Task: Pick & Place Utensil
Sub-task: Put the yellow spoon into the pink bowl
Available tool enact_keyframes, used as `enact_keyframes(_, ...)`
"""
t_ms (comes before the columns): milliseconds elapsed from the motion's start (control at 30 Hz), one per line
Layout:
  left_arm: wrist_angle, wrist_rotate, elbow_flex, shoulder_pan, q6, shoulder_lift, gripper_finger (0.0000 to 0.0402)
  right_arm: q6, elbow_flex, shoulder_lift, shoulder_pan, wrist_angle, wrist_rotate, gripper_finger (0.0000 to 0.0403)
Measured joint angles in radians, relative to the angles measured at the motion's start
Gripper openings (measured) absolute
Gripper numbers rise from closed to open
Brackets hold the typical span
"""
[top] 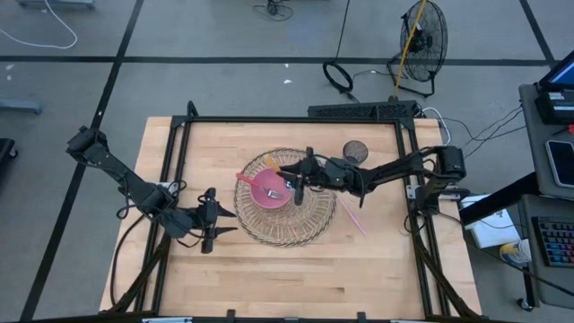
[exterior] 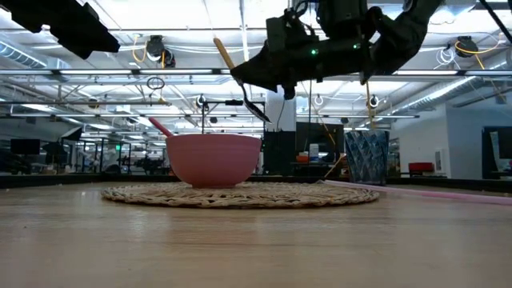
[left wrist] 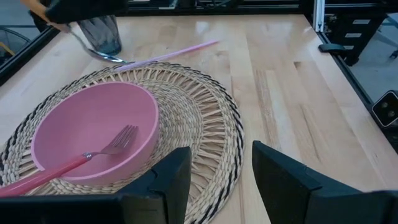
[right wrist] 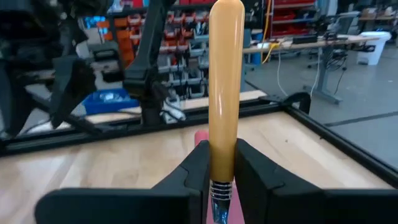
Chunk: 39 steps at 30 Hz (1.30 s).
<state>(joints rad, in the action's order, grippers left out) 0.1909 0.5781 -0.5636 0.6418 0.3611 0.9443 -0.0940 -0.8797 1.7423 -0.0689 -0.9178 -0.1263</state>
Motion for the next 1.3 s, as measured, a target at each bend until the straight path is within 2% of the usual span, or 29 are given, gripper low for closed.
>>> enact_keyframes(200, -0.001, 0.008, 0.0, 0.0, 0.0, 0.0, 0.017, 0.002, -0.118, 0.1, -0.017, 0.014, 0.045, 0.0047)
enact_keyframes(467, 0.007, 0.008, 0.0, 0.001, 0.007, 0.0, 0.017, 0.022, -0.291, 0.215, -0.046, 0.148, 0.101, 0.0047)
enact_keyframes(733, 0.018, 0.008, 0.0, 0.001, -0.007, 0.0, 0.017, -0.044, -0.294, 0.237, -0.087, 0.242, 0.101, 0.0047)
enact_keyframes(1300, 0.017, 0.011, 0.0, 0.0, -0.018, 0.0, 0.017, -0.044, -0.294, 0.237, -0.082, 0.315, 0.131, 0.0047)
